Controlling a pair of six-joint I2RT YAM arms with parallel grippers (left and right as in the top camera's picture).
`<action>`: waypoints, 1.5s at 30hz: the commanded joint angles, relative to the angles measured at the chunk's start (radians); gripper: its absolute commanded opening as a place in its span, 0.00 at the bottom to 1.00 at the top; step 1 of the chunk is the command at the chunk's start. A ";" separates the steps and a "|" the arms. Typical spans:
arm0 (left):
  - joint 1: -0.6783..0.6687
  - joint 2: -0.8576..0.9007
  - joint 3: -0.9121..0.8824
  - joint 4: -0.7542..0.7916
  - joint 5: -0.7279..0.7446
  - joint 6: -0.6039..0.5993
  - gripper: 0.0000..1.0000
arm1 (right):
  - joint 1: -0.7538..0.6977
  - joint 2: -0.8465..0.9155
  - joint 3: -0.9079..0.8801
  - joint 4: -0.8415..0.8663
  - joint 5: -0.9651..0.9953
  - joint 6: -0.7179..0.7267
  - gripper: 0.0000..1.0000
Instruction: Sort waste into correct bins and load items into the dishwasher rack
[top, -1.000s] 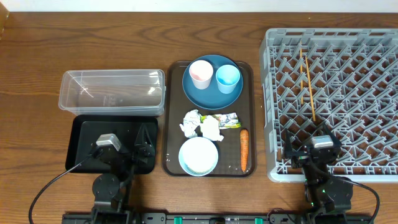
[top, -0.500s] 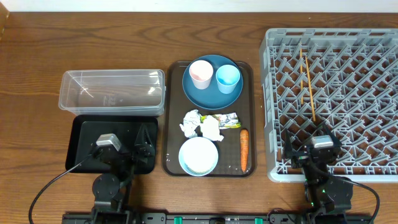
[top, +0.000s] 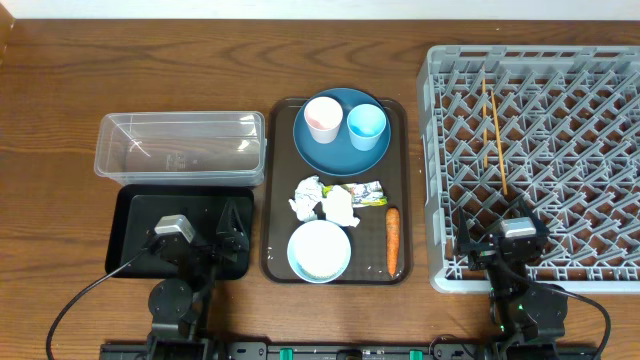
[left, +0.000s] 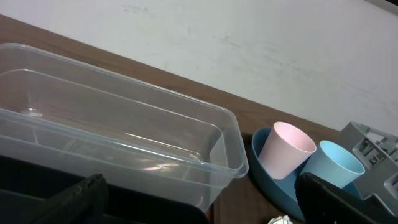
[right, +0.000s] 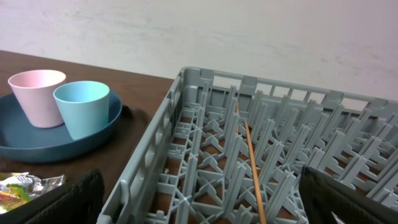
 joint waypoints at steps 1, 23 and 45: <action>-0.003 -0.006 -0.012 -0.048 -0.038 0.017 0.98 | -0.016 -0.005 -0.002 -0.003 -0.005 -0.003 0.99; -0.003 -0.006 -0.002 -0.062 0.017 -0.016 0.98 | -0.016 -0.005 -0.002 -0.003 -0.005 -0.003 0.99; -0.003 0.441 0.936 -1.041 0.105 -0.110 0.98 | -0.016 -0.005 -0.002 -0.003 -0.005 -0.003 0.99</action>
